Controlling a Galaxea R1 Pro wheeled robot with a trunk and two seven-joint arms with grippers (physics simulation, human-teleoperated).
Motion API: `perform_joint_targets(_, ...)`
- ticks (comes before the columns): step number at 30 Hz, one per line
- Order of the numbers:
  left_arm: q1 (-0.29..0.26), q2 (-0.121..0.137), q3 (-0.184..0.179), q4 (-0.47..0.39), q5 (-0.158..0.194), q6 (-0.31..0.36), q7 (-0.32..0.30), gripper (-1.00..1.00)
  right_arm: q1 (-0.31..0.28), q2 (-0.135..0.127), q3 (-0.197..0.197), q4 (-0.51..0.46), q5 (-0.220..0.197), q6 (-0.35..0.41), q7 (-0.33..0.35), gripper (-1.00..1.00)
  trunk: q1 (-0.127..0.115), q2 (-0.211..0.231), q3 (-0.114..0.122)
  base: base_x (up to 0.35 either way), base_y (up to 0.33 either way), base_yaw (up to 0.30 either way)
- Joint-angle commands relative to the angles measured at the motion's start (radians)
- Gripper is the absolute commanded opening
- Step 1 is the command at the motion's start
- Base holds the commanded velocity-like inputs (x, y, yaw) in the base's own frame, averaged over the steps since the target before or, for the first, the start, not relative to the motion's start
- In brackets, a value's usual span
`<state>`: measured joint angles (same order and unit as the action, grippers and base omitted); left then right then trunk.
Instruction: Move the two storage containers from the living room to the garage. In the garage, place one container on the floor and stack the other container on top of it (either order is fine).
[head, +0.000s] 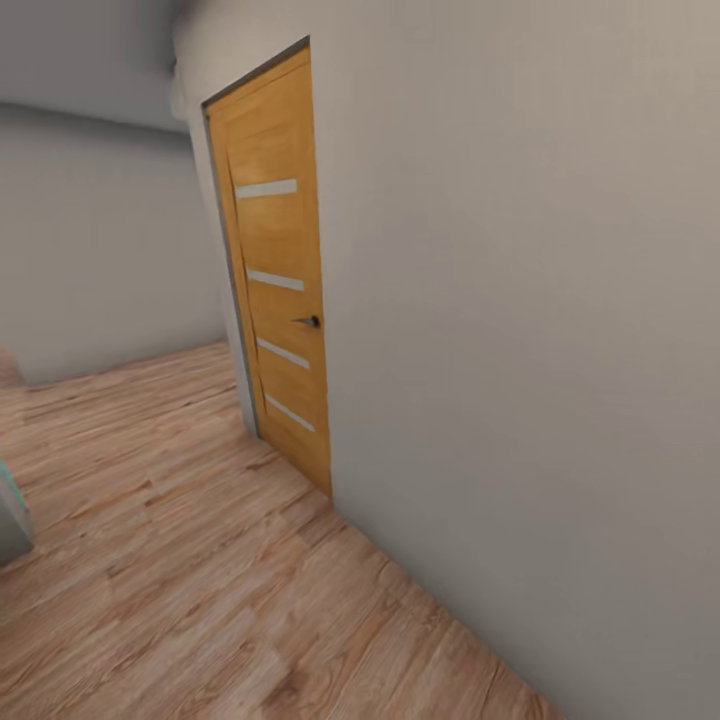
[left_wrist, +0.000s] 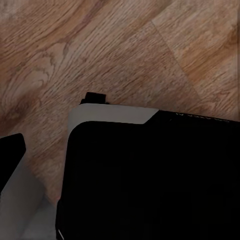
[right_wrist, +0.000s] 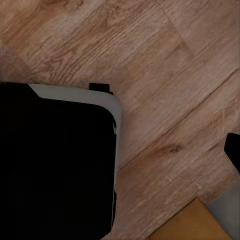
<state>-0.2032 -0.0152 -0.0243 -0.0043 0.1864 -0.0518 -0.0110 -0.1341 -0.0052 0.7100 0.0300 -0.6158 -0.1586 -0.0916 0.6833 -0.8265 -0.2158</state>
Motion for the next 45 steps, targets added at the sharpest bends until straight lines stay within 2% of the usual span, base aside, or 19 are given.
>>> perform_joint_targets(1, -0.001, 0.0, -0.003, 0.001, 0.008, -0.003, -0.001, 1.0, -0.001, 0.001, 0.008, 0.002, -0.006, -0.004, 0.0, 1.0, 0.001, -0.001, -0.001, 0.321, 0.0, 0.007)
perform_joint_targets(8, -0.001, -0.001, -0.003, 0.001, 0.008, -0.004, -0.001, 1.0, -0.001, 0.002, 0.008, 0.002, 0.001, -0.005, 0.0, 1.0, 0.001, -0.001, -0.001, 0.321, 0.0, 0.172)
perform_joint_targets(45, -0.001, 0.0, -0.003, 0.001, 0.01, -0.005, 0.0, 1.0, -0.001, 0.002, 0.008, 0.002, 0.002, -0.006, 0.0, 1.0, 0.001, -0.001, -0.001, 0.321, 0.0, 0.269)
